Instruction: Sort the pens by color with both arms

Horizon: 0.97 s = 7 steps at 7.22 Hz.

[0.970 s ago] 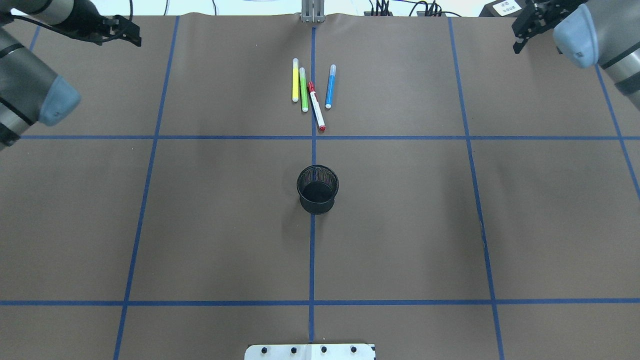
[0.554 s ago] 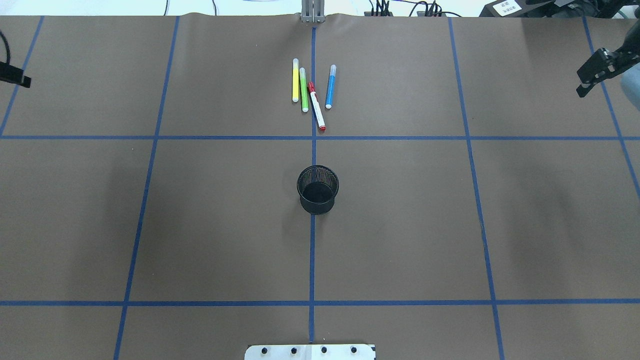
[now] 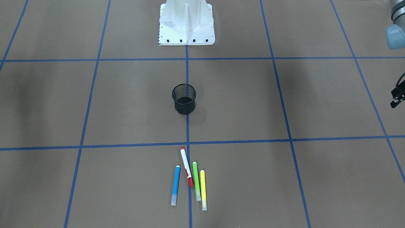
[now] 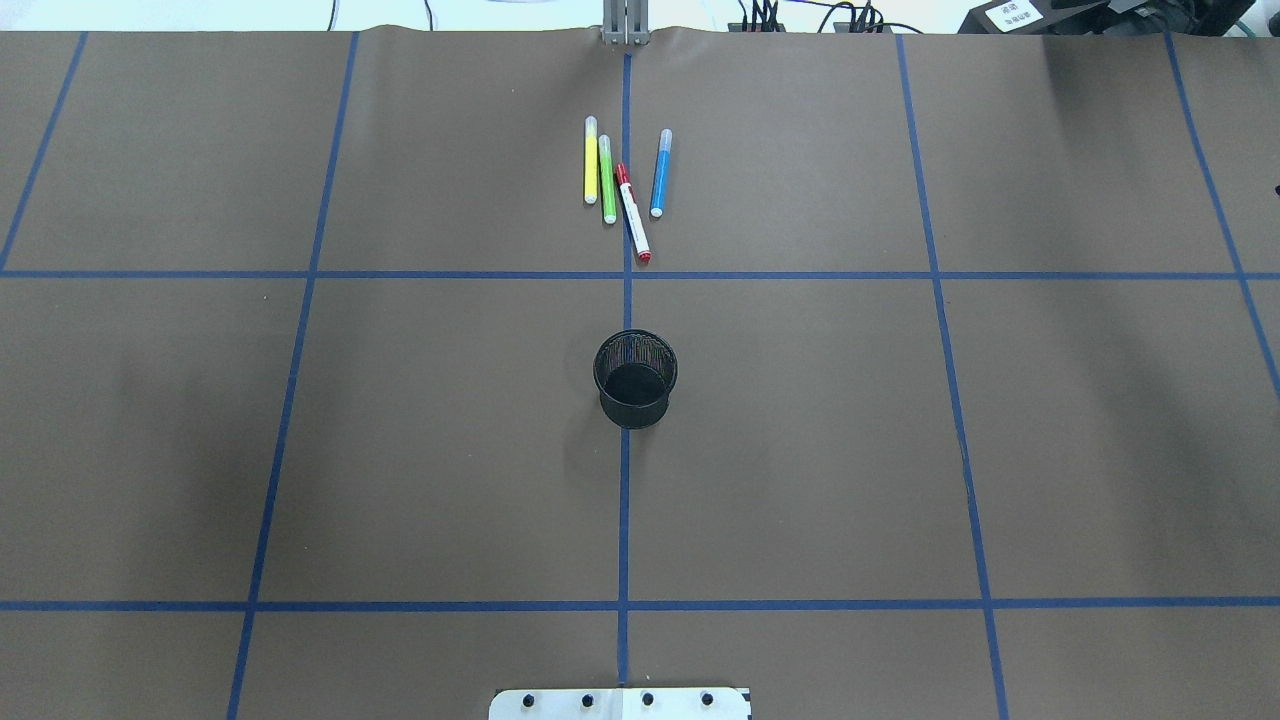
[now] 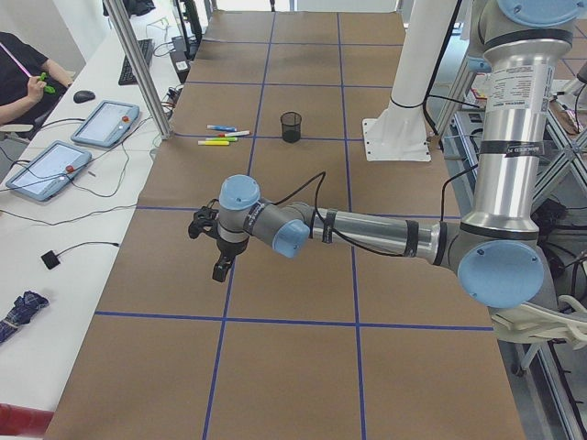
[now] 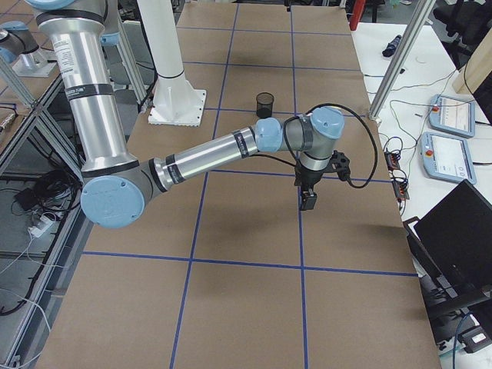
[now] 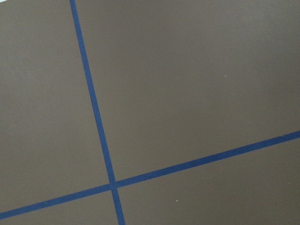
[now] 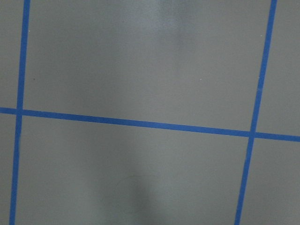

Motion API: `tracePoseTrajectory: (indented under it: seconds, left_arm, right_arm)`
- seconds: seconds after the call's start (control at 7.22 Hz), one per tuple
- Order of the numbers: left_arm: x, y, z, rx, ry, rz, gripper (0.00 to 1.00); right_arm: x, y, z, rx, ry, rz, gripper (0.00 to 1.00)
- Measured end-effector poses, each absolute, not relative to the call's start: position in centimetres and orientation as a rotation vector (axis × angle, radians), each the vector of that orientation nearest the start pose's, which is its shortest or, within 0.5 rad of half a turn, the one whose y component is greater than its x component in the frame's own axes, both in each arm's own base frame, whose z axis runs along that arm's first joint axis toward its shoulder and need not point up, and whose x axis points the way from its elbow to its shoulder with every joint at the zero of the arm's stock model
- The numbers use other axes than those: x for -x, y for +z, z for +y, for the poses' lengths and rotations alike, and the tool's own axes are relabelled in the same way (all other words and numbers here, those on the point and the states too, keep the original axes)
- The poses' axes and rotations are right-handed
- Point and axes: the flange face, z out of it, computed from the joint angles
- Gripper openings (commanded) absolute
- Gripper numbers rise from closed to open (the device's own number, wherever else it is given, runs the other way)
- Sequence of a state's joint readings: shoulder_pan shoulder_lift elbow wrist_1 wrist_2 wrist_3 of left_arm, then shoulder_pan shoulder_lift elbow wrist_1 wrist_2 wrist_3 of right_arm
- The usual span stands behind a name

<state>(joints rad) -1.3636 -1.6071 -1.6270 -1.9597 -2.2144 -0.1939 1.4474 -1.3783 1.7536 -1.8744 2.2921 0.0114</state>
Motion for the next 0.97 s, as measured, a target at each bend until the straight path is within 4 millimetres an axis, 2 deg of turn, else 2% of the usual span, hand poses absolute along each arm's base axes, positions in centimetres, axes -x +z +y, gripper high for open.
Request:
tracePoseTrajectory:
  seconds: [0.28,0.55,0.69,0.97]
  left_arm:
    - [-3.1,58.5,-53.4,-0.296,0.150,0.703,1.00]
    - [-1.5,59.1,-53.2,-0.277,0.114,0.703,1.00]
    - [-0.5,59.8,-52.7,-0.263,0.094,0.707,1.00]
    - [2.4,63.0,-49.5,-0.222,0.036,0.700,1.00]
  right_arm:
    - [-2.3,54.5,-52.6,-0.030,-0.105,-0.727,1.00]
    - [-3.3,59.4,-48.8,-0.010,-0.081,-0.727,1.00]
    - [-4.0,61.0,-47.4,0.004,-0.059,-0.726,1.00]
    - [-4.4,62.6,-46.5,0.030,-0.037,-0.725,1.00]
